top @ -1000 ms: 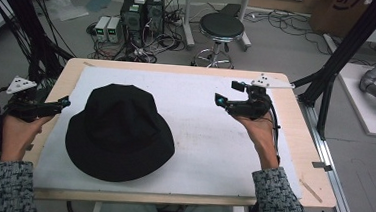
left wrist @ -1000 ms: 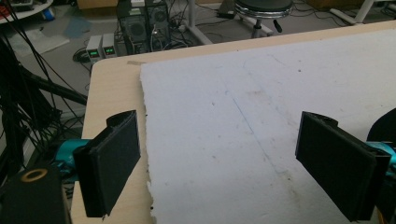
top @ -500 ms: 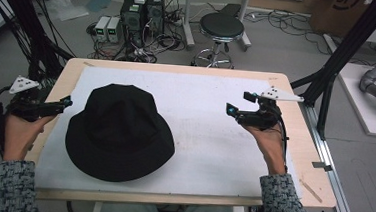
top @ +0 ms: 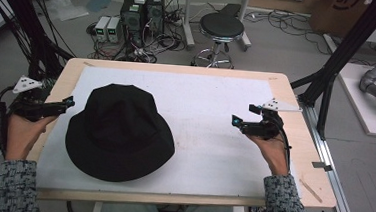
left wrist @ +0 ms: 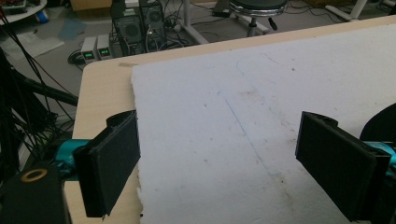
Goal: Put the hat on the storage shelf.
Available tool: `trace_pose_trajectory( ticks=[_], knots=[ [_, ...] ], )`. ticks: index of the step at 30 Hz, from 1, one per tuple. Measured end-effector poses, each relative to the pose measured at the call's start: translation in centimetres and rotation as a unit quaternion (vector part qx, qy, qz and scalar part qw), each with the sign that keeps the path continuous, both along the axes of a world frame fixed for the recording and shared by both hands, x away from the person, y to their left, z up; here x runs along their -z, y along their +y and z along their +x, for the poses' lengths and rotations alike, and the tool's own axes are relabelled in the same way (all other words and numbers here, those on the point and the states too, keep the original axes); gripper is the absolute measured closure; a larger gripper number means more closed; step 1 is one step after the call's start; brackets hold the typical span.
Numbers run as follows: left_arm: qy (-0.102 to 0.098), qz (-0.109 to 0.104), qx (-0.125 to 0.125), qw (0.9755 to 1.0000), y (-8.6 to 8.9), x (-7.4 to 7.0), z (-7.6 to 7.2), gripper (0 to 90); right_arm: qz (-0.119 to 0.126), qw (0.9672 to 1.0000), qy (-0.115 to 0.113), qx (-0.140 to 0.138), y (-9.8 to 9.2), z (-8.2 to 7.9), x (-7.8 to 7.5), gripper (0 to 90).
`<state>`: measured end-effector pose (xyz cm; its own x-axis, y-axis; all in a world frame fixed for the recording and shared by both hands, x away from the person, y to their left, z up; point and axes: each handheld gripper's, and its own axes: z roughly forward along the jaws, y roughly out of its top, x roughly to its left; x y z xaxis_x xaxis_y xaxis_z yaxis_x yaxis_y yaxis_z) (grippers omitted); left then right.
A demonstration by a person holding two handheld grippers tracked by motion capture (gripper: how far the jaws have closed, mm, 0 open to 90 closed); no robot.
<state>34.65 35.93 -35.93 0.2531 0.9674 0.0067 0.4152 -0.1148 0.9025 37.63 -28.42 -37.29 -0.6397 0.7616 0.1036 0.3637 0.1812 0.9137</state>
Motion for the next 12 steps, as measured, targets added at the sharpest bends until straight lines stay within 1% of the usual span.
trace_pose_trajectory(
  ticks=[1, 2, 3, 5, 11, 12],
  knots=[
    [0.0, 0.0, 0.001, 1.0, 0.0, -0.01, 0.0, 14.2, -0.003, 1.0, 0.003, 0.001, -0.14, 0.12, 0.3, 12.1],
    [0.0, 0.001, 0.002, 1.0, 0.0, -0.01, 0.03, 14.2, -0.006, 0.9999, 0.011, 0.004, -0.22, 0.23, 0.45, 12.0],
    [-0.001, 0.001, 0.002, 1.0, -0.03, -0.01, 0.04, 14.2, -0.004, 0.9999, 0.014, 0.004, -0.29, 0.27, 0.49, 12.1],
    [0.0, 0.001, 0.002, 1.0, -0.13, 0.02, 0.08, 14.2, -0.003, 0.9999, 0.009, 0.006, -0.29, 0.23, 0.4, 12.1],
    [0.001, 0.004, 0.005, 1.0, -0.32, 0.1, 0.22, 14.2, -0.001, 1.0, 0.009, 0.004, -0.22, 0.05, 0.28, 12.0],
    [0.001, 0.004, 0.005, 1.0, -0.35, 0.11, 0.24, 14.2, -0.003, 1.0, 0.005, 0.003, -0.24, 0.06, 0.26, 12.0]
  ],
)
